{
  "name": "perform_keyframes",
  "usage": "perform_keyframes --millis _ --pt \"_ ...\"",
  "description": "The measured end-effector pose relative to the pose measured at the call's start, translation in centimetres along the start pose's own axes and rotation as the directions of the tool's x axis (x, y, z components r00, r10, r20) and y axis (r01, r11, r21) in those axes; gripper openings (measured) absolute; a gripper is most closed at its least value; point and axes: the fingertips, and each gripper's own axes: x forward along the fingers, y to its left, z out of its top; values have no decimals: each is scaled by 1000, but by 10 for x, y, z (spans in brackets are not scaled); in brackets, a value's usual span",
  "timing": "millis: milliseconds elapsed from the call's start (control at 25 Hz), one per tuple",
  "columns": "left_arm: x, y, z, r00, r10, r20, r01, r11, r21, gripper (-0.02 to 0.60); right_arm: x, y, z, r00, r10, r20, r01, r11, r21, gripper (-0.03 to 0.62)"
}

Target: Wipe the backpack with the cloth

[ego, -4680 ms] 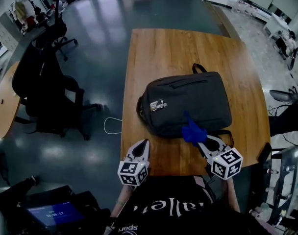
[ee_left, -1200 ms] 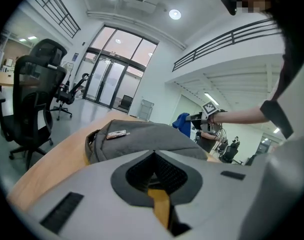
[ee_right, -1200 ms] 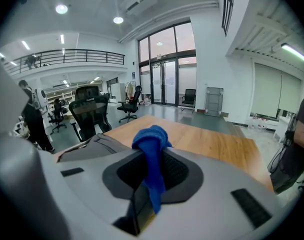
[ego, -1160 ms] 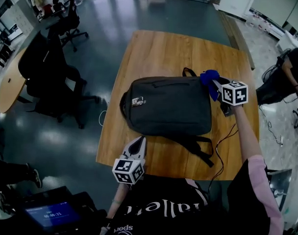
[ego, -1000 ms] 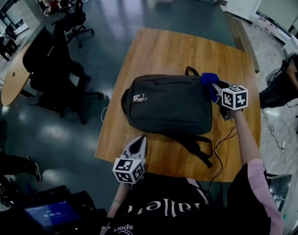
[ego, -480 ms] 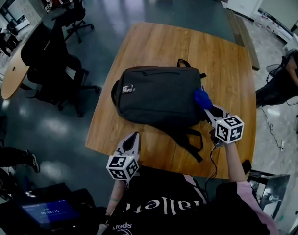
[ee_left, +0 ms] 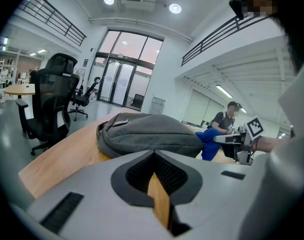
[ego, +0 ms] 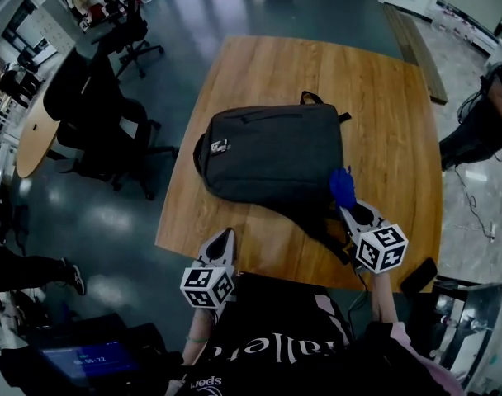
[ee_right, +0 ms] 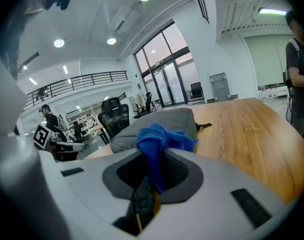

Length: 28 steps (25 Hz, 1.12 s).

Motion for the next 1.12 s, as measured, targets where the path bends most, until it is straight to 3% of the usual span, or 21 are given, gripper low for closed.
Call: perform_keyframes --millis 440,800,960,1120 --pt "-44 53 13 1000 -13 3 13 999 41 -2 2 78 -27 999 -34 24 33 997 72 55" --pt "-92 94 8 985 -172 -23 173 980 99 -2 -32 163 -47 969 -211 131 180 960 214 55" --pt "-98 91 -10 964 -255 -73 262 957 123 -2 -54 200 -67 954 -255 155 209 943 260 55" --pt "-102 73 -21 930 -349 -112 362 923 131 -2 -74 233 -85 948 -289 133 245 930 274 55"
